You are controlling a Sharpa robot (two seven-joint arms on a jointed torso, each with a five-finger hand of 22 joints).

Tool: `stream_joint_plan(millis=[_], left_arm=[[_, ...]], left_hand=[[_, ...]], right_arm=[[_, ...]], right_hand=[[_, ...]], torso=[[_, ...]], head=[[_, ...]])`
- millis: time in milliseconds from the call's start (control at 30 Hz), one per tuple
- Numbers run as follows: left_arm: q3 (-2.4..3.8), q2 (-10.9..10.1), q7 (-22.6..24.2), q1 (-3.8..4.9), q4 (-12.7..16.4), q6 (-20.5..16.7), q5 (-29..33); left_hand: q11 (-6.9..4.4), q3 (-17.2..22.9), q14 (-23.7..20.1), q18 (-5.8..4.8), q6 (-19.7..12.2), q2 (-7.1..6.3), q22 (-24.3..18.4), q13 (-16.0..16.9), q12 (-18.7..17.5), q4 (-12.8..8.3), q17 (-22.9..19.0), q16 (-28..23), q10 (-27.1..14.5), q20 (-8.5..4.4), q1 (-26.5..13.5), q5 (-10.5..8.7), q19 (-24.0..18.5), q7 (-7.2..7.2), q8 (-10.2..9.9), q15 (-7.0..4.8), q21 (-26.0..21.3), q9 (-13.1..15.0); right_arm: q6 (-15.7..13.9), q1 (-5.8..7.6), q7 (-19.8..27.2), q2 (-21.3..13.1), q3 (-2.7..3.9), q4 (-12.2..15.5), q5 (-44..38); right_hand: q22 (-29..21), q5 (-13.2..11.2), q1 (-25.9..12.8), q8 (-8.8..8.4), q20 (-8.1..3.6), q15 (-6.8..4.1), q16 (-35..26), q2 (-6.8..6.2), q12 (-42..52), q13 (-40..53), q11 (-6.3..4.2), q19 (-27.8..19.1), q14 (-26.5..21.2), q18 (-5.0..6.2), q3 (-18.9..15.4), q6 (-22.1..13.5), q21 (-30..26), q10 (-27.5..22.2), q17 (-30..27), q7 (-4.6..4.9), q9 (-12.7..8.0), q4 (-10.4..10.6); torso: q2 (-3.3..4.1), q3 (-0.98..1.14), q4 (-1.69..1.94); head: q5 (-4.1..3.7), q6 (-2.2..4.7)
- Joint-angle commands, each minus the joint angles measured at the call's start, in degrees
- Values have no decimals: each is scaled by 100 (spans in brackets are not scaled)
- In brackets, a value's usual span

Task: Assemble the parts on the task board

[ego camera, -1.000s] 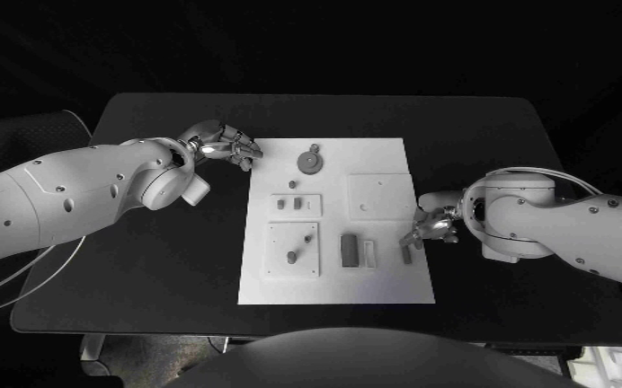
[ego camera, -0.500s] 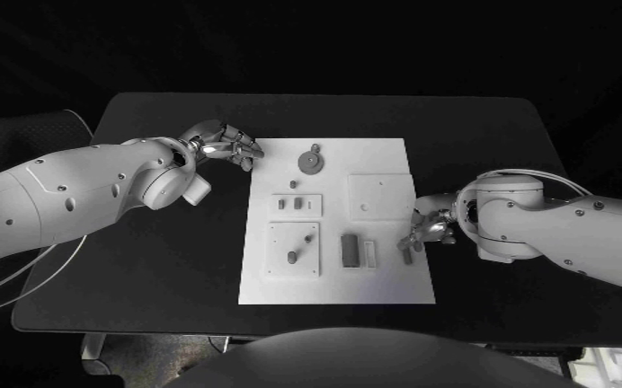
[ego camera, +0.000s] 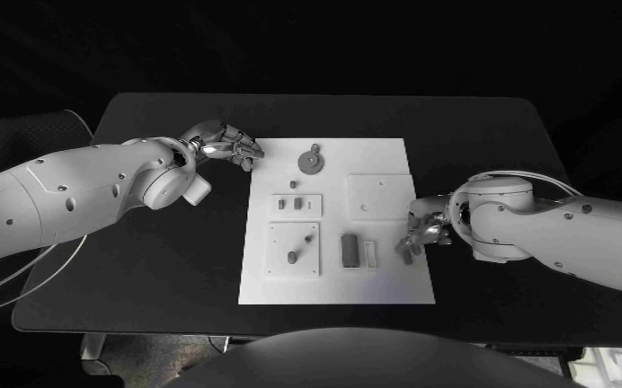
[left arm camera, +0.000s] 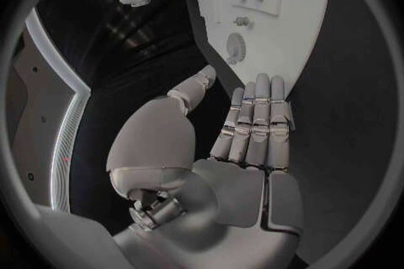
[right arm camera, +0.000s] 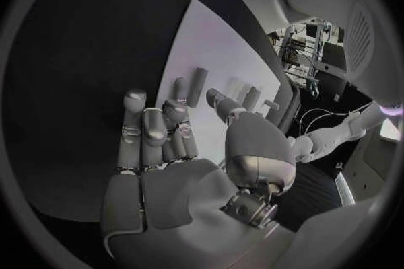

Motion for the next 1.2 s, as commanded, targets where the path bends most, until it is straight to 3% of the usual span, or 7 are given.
stream_joint_plan(millis=[33, 300, 600, 767, 967, 1200], left_arm=[[3, 6, 22, 7, 22, 81, -13], [3, 5, 17, 7, 32, 89, -27], [3, -5, 1, 7, 44, 88, -45], [3, -10, -9, 7, 45, 88, -50], [3, -15, -12, 7, 54, 87, -53], [3, -20, -17, 7, 58, 83, -65]], left_hand=[[5, 6, 1, 97, -29, -52, 8, 5, 30, 27, 10, -35, 30, 5, -25, -16, -23, -14, 31, 20, -26, 0], [5, 6, 2, 97, -29, -51, 10, 5, 29, 28, 13, -37, 31, 5, -24, -16, -22, -14, 31, 20, -26, 0], [5, 6, 3, 98, -30, -49, 11, 6, 27, 27, 17, -40, 31, 4, -20, -15, -22, -15, 32, 19, -27, 0], [5, 7, 4, 98, -31, -49, 12, 6, 26, 25, 20, -42, 30, 4, -17, -15, -22, -14, 31, 19, -28, -1], [6, 7, 5, 99, -34, -50, 13, 5, 24, 23, 23, -44, 28, 4, -14, -16, -21, -13, 30, 18, -28, -2], [7, 6, 8, 99, -38, -50, 15, 5, 21, 23, 27, -46, 27, 4, -13, -16, -19, -12, 29, 18, -28, -2]], right_arm=[[114, -88, -60, 50, -39, -47, -199], [93, -165, -68, 111, -40, -86, -247], [102, -205, -82, 150, -45, -102, -331], [29, -206, -89, 141, -45, -104, -328], [-31, -207, -90, 133, -45, -87, -300], [-218, -207, -78, 96, -45, -53, -68]], right_hand=[[101, -14, 64, -11, -37, -3, 6, 35, 16, 13, -34, 4, 49, 112, -12, 19, 42, 26, 18, 2, -12, -105], [92, 18, 168, 47, -27, 5, -1, 211, 12, 22, -42, 14, 63, 112, -65, 30, 55, 43, 17, -3, -53, -503], [81, 29, 548, 98, -12, 18, -15, 393, -6, 20, -37, 43, 69, 112, 50, 23, 53, 67, -8, -2, -114, -1219], [78, 39, 1050, 120, 12, 31, -31, 368, -28, 10, -37, 38, 52, 112, 246, 0, 42, 73, -42, 5, -154, -1224], [76, 33, 1130, 100, 35, 38, -39, 394, -40, 2, -18, 45, 37, 112, 366, -56, 36, 79, -74, 18, -191, -1244], [96, 32, 1405, 63, 38, 44, -38, 556, -42, 1, 14, 9, 35, 112, 506, -155, 44, 74, -60, 53, -244, -1265]], torso=[[2, -2, 5], [-1, -5, 3], [0, -6, 3], [1, -3, 1], [0, -1, 1], [0, -4, -1]], head=[[4, 0], [7, 0], [17, 0], [15, 0], [19, 0], [15, 0]])
